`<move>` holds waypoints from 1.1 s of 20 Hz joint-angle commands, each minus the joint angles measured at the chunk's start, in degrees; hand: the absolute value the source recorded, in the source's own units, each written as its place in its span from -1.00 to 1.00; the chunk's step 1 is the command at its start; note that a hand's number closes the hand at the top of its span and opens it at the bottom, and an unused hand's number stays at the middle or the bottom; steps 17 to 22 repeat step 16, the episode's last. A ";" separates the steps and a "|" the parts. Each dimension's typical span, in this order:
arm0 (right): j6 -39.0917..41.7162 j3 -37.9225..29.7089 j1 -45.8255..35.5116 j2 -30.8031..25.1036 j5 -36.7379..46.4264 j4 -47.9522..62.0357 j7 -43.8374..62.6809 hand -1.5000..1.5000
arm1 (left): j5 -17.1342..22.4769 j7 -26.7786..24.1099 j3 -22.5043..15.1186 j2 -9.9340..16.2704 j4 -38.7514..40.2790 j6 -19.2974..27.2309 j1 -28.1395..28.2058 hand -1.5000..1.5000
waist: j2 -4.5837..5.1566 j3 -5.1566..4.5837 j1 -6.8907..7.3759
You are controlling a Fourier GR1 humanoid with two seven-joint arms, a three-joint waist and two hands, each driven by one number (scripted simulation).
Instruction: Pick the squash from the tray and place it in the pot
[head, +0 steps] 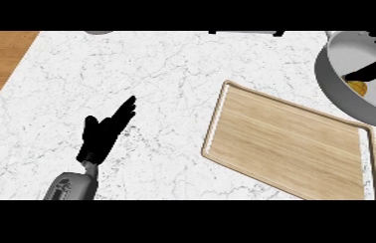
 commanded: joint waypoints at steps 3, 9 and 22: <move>-10.54 -12.76 -1.45 0.30 -11.66 -2.11 -5.20 -1.00 | 0.06 -0.50 0.89 1.17 -0.80 -0.22 0.79 0.00 | -0.09 0.03 -0.27; -17.06 -21.14 -0.46 -4.11 -18.35 -2.24 -8.38 -1.00 | 0.08 0.62 0.52 0.34 -0.35 -0.07 0.91 0.00 | -0.10 -0.07 -0.91; -10.87 -28.84 6.25 -12.20 -25.63 -1.99 -19.30 -1.00 | -0.47 -2.08 0.95 0.70 -0.09 -0.15 2.74 0.00 | -0.36 -0.10 -1.80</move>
